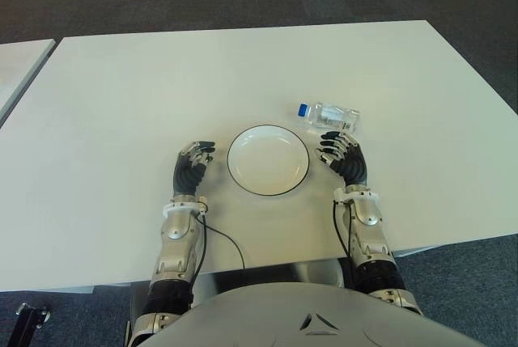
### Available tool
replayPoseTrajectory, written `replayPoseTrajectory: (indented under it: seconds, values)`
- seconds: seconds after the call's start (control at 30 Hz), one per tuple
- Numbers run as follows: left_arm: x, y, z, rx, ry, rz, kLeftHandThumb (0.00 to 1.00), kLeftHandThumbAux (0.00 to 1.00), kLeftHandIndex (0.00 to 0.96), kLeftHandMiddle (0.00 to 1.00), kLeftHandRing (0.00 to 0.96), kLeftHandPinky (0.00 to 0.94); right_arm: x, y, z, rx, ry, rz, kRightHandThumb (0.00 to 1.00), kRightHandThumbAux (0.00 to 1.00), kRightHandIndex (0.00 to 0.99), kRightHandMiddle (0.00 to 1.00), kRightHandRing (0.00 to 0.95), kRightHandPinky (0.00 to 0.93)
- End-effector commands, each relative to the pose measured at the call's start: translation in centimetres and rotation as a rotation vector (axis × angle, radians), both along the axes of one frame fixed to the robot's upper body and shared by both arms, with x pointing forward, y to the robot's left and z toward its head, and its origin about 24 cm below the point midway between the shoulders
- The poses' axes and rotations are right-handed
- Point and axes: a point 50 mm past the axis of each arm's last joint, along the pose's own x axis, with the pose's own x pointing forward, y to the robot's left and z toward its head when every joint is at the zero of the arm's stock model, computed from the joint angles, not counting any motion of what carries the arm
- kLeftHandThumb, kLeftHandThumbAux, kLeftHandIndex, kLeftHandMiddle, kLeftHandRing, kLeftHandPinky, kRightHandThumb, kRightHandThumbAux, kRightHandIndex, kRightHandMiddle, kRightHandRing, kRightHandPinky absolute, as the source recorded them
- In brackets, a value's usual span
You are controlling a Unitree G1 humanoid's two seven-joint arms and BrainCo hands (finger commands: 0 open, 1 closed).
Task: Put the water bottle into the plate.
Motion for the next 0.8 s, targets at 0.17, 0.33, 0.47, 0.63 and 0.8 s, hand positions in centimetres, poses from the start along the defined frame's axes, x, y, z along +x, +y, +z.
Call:
replayPoseTrajectory:
  seconds: [0.17,0.33,0.47,0.63,0.8]
  values:
    - [-0.2,-0.1,-0.2,-0.008,0.014,-0.002,0.702,0.723,0.410,0.350,0.345,0.361,0.2,-0.1,0.9,-0.095,-0.040,-0.026,0.523,0.842,0.388,0.395,0.377,0.400]
    - [-0.2,-0.1,-0.1,-0.006,0.013,-0.002,0.702,0.723,0.410,0.350,0.344,0.357,0.7,0.0,3.0,-0.197,-0.122,-0.027,0.674,0.751,0.409,0.403,0.382,0.391]
    - [-0.2,0.0,-0.3,-0.002,0.016,-0.002,0.702,0.722,0.411,0.350,0.344,0.357,1.3,0.0,4.9,-0.387,-0.227,-0.021,0.698,0.736,0.408,0.385,0.362,0.345]
    - [-0.1,0.1,-0.3,0.000,0.019,-0.002,0.702,0.722,0.411,0.349,0.343,0.354,2.5,-0.5,6.4,-0.576,-0.314,-0.034,0.699,0.730,0.404,0.332,0.312,0.279]
    - [-0.2,0.2,-0.3,0.003,0.020,-0.001,0.702,0.722,0.411,0.350,0.343,0.352,3.8,-1.5,7.6,-0.707,-0.349,-0.048,0.682,0.710,0.351,0.252,0.228,0.180]
